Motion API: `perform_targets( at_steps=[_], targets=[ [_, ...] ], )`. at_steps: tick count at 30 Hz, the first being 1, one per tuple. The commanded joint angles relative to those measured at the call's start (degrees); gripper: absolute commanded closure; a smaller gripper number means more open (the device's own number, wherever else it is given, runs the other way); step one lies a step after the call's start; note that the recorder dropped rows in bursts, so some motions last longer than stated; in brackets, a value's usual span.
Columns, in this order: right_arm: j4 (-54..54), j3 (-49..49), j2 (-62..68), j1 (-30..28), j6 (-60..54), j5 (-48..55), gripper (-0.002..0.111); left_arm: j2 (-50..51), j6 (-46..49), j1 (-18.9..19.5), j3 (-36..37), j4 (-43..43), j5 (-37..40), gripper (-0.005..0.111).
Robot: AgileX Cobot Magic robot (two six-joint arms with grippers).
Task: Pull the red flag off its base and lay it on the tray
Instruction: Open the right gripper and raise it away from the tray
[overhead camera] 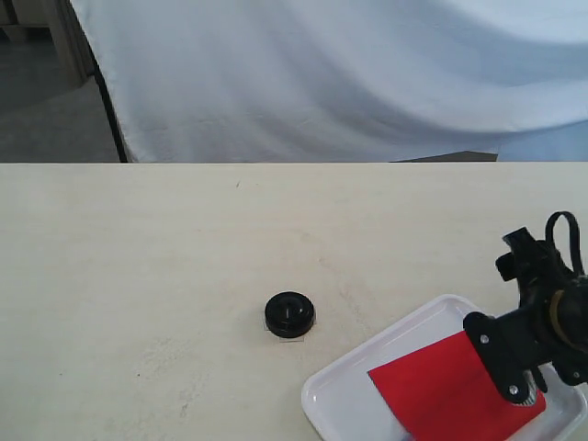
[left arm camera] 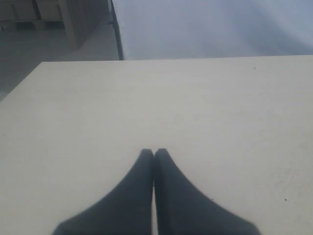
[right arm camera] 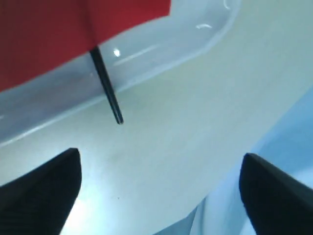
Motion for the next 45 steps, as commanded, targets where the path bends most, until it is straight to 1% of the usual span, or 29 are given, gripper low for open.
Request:
perform_targets(
  at_steps=[1,3,4,5,11,12,13,15,18,20,22,24,25,27,29,32,34,37,39,41,45],
  targets=[
    [-3.32,-0.24,-4.14,-0.17,5.37,1.88,0.048,-0.16,-0.36,-0.23,0.09,0.25,-0.26,0.107],
    [-3.32,-0.81,-5.82,-0.17,10.17,1.44,0.077,-0.16,-0.36,-0.23,0.09,0.25,-0.26,0.107],
    [-3.32,-1.45,-6.60,-0.17,12.92,1.05,0.098,-0.16,-0.36,-0.23,0.09,0.25,-0.26,0.107],
    [-3.32,-2.39,-7.34,-0.17,17.55,-0.02,0.107,-0.16,-0.36,-0.23,0.09,0.25,-0.26,0.107],
    [-3.32,-10.41,-8.01,-0.61,54.09,-2.10,0.109,-0.16,-0.36,-0.23,0.09,0.25,-0.26,0.107],
    [-2.91,-11.27,-7.92,-1.12,57.72,-2.88,0.109,-0.16,-0.36,-0.23,0.09,0.25,-0.26,0.107],
    [-0.34,-12.16,-7.77,-1.88,60.34,-4.38,0.109,-0.16,-0.36,-0.23,0.09,0.25,-0.26,0.107],
    [7.40,-13.85,-7.52,-3.92,60.97,-7.83,0.109,-0.16,-0.36,-0.23,0.09,0.25,-0.26,0.107],
    [21.76,-16.53,-6.66,-6.97,59.58,-9.11,0.109,-0.16,-0.36,-0.23,0.09,0.25,-0.26,0.107],
    [33.98,-18.09,-5.93,-8.83,53.31,-8.45,0.109,-0.16,-0.36,-0.23,0.09,0.25,-0.26,0.107],
    [47.08,-19.51,-4.96,-9.75,42.46,-5.87,0.109,-0.16,-0.36,-0.23,0.09,0.25,-0.26,0.107],
    [57.33,-21.54,-3.22,-10.28,29.15,-0.36,0.109,-0.16,-0.36,-0.23,0.09,0.25,-0.26,0.107],
    [63.02,-23.45,-2.08,-10.28,23.15,4.46,0.109,-0.16,-0.36,-0.23,0.09,0.25,-0.26,0.107],
    [68.29,-26.38,0.02,-10.28,15.81,11.58,0.109,-0.16,-0.36,-0.23,0.09,0.25,-0.26,0.107],
    [72.13,-28.97,0.94,-10.28,12.76,16.49,0.109,-0.16,-0.36,-0.23,0.09,0.25,-0.26,0.107],
    [78.92,-30.17,0.12,-12.38,10.80,19.28,0.109,-0.16,-0.36,-0.23,0.09,0.25,-0.26,0.107],
    [87.22,-30.17,-1.28,-15.21,4.13,19.69,0.109,-0.16,-0.36,-0.23,0.09,0.25,-0.26,0.107],
    [102.07,-29.79,-4.02,-21.19,-6.54,21.47,0.109,-0.16,-0.36,-0.23,0.09,0.25,-0.26,0.107],
    [107.15,-28.62,-6.67,-24.68,-9.53,20.68,0.109,-0.16,-0.36,-0.23,0.09,0.25,-0.26,0.107],
    [109.00,-25.98,-10.56,-26.48,-9.80,17.45,0.109,-0.16,-0.36,-0.23,0.09,0.25,-0.26,0.107],
    [109.71,-18.63,-20.38,-26.39,-9.20,7.06,0.109,-0.16,-0.36,-0.23,0.09,0.25,-0.26,0.107]
  ],
)
